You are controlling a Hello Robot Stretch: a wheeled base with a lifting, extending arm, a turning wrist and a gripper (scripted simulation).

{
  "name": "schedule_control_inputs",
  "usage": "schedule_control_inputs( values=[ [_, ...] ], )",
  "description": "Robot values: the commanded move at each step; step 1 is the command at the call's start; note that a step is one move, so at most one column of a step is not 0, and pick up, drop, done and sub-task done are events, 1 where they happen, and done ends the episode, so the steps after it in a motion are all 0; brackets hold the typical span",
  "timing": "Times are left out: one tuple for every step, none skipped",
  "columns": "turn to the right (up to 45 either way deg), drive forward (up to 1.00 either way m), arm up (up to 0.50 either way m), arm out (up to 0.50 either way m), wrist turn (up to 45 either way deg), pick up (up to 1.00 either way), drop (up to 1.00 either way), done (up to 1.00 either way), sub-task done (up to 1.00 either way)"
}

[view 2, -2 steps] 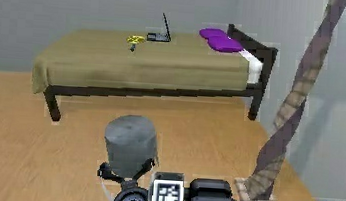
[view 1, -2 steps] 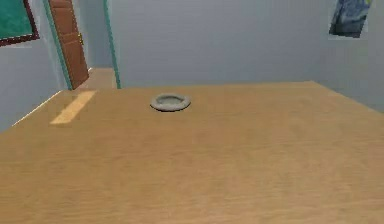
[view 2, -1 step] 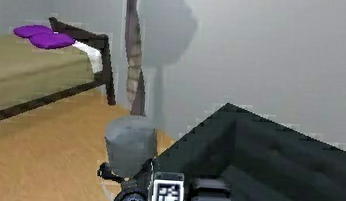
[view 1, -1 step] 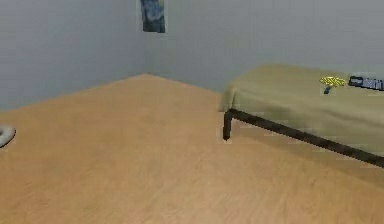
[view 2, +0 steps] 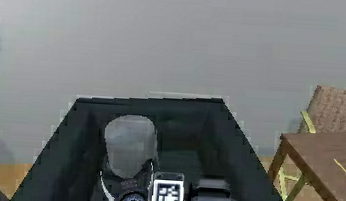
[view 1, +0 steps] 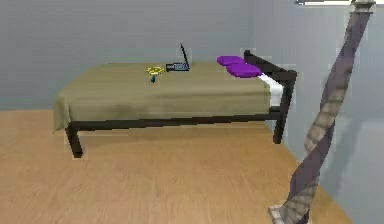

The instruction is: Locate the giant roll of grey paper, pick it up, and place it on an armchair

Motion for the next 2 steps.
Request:
schedule_control_inputs(
  values=[
    [27.0, 0.00, 0.00, 0.00, 0.0, 0.00, 0.00, 0.00, 0.00],
    [0.0, 0.00, 0.00, 0.46, 0.0, 0.00, 0.00, 0.00, 0.00]
  ],
)
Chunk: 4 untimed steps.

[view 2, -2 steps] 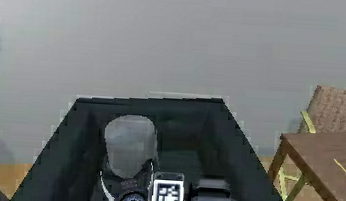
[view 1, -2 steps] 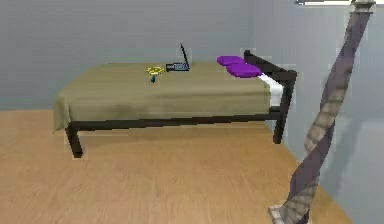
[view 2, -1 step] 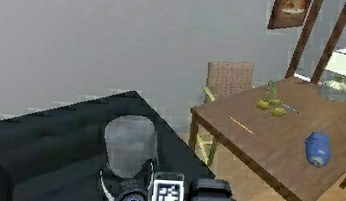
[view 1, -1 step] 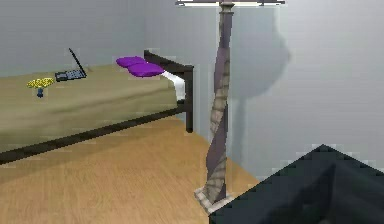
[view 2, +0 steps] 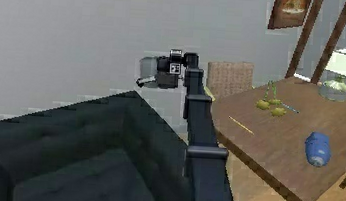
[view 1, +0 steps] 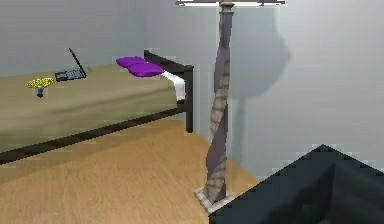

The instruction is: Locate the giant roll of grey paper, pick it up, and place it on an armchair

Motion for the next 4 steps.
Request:
schedule_control_inputs(
  values=[
    [0.0, 0.00, 0.00, 0.00, -45.0, 0.00, 0.00, 0.00, 0.00],
    [0.0, 0.00, 0.00, 0.00, -27.0, 0.00, 0.00, 0.00, 0.00],
    [0.0, 0.00, -0.30, 0.00, 0.0, 0.00, 0.00, 0.00, 0.00],
    [0.0, 0.00, -0.32, 0.00, 0.0, 0.00, 0.00, 0.00, 0.00]
  ],
)
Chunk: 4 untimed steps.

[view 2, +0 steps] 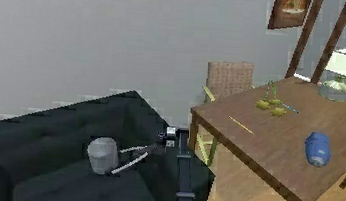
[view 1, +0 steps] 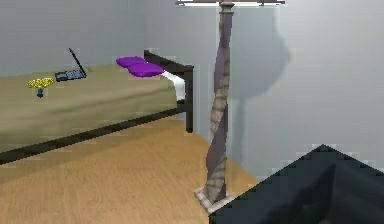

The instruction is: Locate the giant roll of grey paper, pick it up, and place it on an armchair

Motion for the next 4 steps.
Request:
schedule_control_inputs(
  values=[
    [0.0, 0.00, 0.00, 0.00, 0.0, 0.00, 1.00, 0.00, 0.00],
    [0.0, 0.00, 0.10, 0.00, 0.0, 0.00, 0.00, 0.00, 0.00],
    [0.0, 0.00, 0.00, -0.08, 0.0, 0.00, 0.00, 0.00, 0.00],
    [0.0, 0.00, 0.00, 0.00, 0.0, 0.00, 0.00, 1.00, 0.00]
  ],
)
